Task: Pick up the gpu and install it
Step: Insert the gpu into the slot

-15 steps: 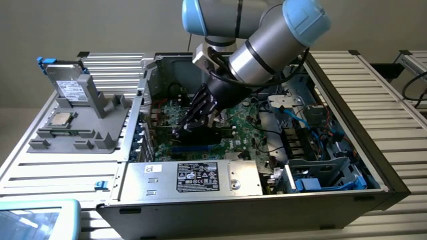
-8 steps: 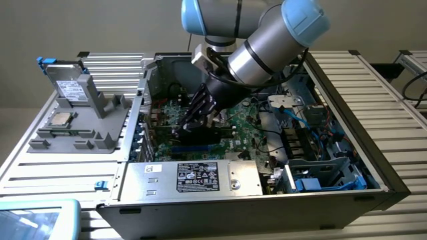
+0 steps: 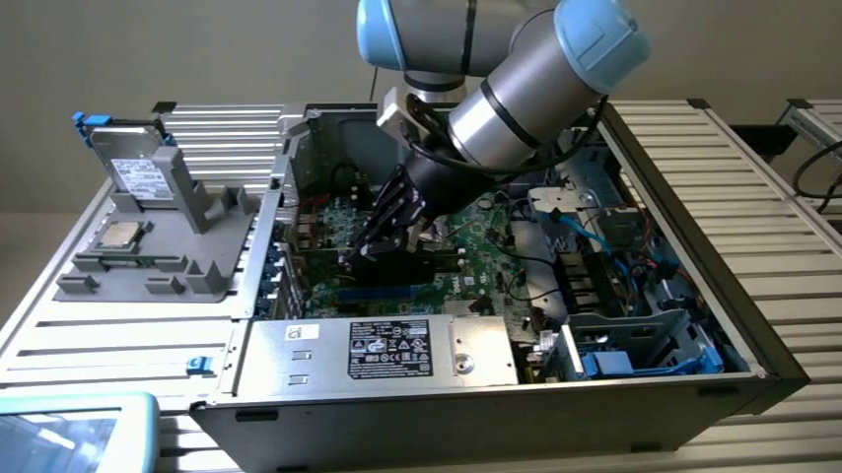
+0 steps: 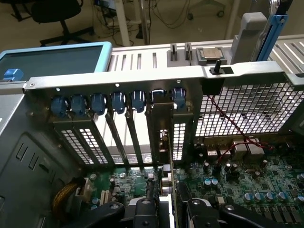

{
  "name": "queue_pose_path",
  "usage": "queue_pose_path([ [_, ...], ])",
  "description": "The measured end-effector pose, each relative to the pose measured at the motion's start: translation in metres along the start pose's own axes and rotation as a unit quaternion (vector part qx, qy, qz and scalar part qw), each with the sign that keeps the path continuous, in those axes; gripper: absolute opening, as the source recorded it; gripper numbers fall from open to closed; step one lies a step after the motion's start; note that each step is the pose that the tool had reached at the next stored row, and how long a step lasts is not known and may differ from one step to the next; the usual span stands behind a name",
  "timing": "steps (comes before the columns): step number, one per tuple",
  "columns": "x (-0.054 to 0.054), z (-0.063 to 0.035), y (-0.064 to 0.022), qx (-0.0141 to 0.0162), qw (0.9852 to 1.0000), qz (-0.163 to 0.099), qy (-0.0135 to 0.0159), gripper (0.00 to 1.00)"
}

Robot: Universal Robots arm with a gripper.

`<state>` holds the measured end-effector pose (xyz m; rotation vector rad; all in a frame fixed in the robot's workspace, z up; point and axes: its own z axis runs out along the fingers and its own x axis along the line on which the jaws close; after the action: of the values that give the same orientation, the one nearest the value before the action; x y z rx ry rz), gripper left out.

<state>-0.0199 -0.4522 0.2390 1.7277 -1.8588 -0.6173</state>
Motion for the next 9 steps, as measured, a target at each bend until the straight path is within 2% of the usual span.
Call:
queue_pose_path([
  [9,0.0025,0.0007,-0.0009,0.0000,1.0000,0.000,0.0001,0.28],
])
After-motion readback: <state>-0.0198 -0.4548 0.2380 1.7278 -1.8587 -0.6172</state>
